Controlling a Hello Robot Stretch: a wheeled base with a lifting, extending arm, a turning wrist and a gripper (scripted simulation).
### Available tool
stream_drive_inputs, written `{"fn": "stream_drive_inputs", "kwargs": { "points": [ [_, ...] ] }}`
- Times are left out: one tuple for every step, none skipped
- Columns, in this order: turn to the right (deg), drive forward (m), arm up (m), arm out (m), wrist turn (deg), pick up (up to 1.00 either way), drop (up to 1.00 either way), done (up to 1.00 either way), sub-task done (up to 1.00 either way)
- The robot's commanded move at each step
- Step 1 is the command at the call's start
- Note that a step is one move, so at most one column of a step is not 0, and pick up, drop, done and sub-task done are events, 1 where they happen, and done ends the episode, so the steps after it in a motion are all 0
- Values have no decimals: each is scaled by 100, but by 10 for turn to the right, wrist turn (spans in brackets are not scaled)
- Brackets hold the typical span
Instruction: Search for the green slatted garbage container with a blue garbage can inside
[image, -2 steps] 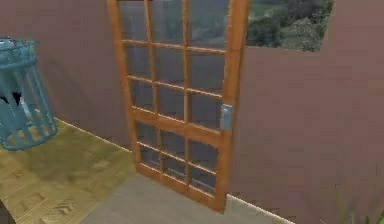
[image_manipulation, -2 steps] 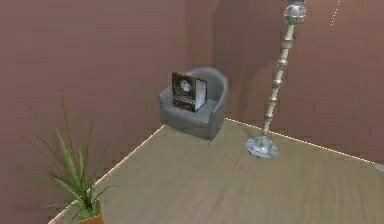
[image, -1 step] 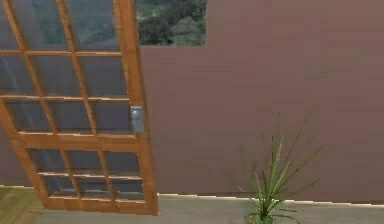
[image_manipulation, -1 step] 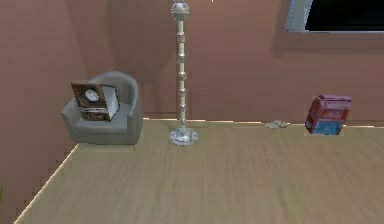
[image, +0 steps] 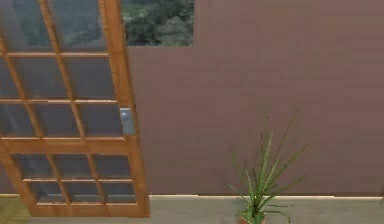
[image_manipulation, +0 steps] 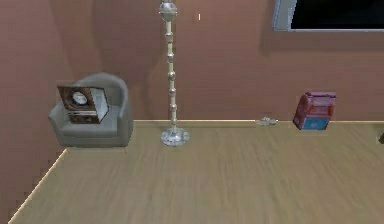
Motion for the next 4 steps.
{"fn": "stream_drive_inputs", "kwargs": {
  "points": [
    [0, 15, 0, 0, 0, 0, 0, 0, 0],
    [-450, 0, 0, 0, 0, 0, 0, 0, 0],
    [-30, 0, 0, 0, 0, 0, 0, 0, 0],
    [-30, 0, 0, 0, 0, 0, 0, 0, 0]
  ]
}}
